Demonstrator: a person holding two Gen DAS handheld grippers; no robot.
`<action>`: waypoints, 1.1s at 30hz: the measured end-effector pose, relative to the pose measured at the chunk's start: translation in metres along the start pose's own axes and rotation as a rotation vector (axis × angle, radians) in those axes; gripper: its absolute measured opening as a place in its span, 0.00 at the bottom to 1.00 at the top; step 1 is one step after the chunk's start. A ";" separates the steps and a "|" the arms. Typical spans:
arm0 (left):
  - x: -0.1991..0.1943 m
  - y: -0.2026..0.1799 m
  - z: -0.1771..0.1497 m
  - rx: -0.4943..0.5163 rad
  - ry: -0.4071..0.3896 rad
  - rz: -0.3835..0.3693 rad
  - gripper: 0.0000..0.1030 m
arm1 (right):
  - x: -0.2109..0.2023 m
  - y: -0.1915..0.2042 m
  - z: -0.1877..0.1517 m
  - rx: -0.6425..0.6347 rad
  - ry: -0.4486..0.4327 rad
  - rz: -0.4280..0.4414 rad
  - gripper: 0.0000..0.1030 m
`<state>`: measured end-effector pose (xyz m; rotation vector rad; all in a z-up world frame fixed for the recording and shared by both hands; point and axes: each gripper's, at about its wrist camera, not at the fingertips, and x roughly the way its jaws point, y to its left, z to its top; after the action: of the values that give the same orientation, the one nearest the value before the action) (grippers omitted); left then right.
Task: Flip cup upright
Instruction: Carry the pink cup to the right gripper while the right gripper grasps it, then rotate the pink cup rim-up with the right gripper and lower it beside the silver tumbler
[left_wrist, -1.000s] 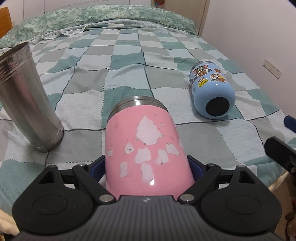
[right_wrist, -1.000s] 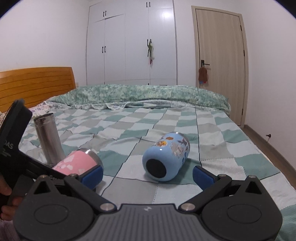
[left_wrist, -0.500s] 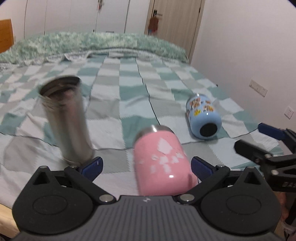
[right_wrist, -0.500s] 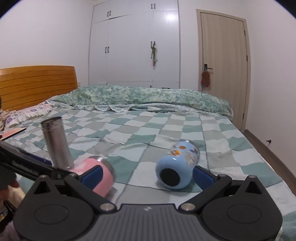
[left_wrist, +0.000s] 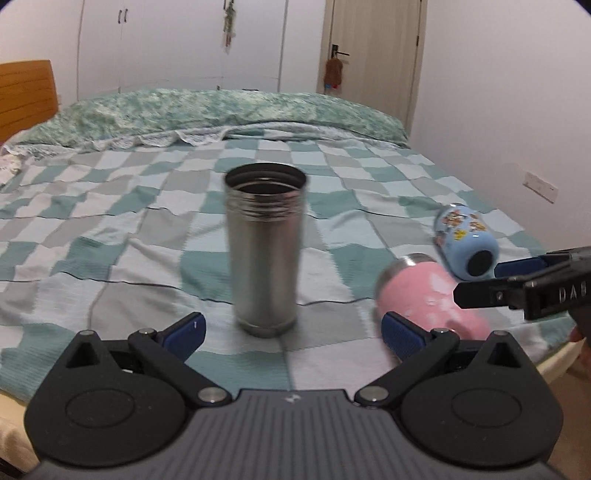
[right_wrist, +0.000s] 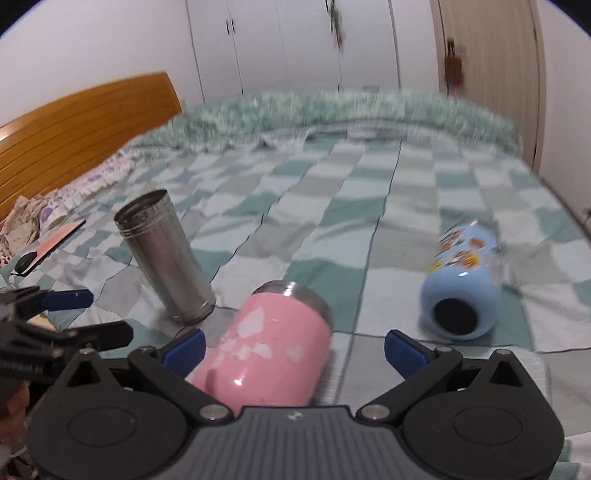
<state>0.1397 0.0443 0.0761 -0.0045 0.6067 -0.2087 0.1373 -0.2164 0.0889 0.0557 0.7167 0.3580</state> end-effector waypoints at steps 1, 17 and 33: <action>0.002 0.003 0.000 0.003 -0.003 0.008 1.00 | 0.007 0.001 0.005 0.016 0.028 0.014 1.00; 0.022 0.026 -0.011 -0.008 0.010 0.042 1.00 | 0.085 -0.028 0.019 0.273 0.264 0.080 1.00; 0.027 0.026 -0.013 -0.021 0.022 0.048 1.00 | 0.101 -0.039 0.006 0.422 0.221 0.209 0.83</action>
<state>0.1586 0.0651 0.0486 -0.0077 0.6302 -0.1566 0.2232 -0.2186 0.0233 0.4999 1.0006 0.4113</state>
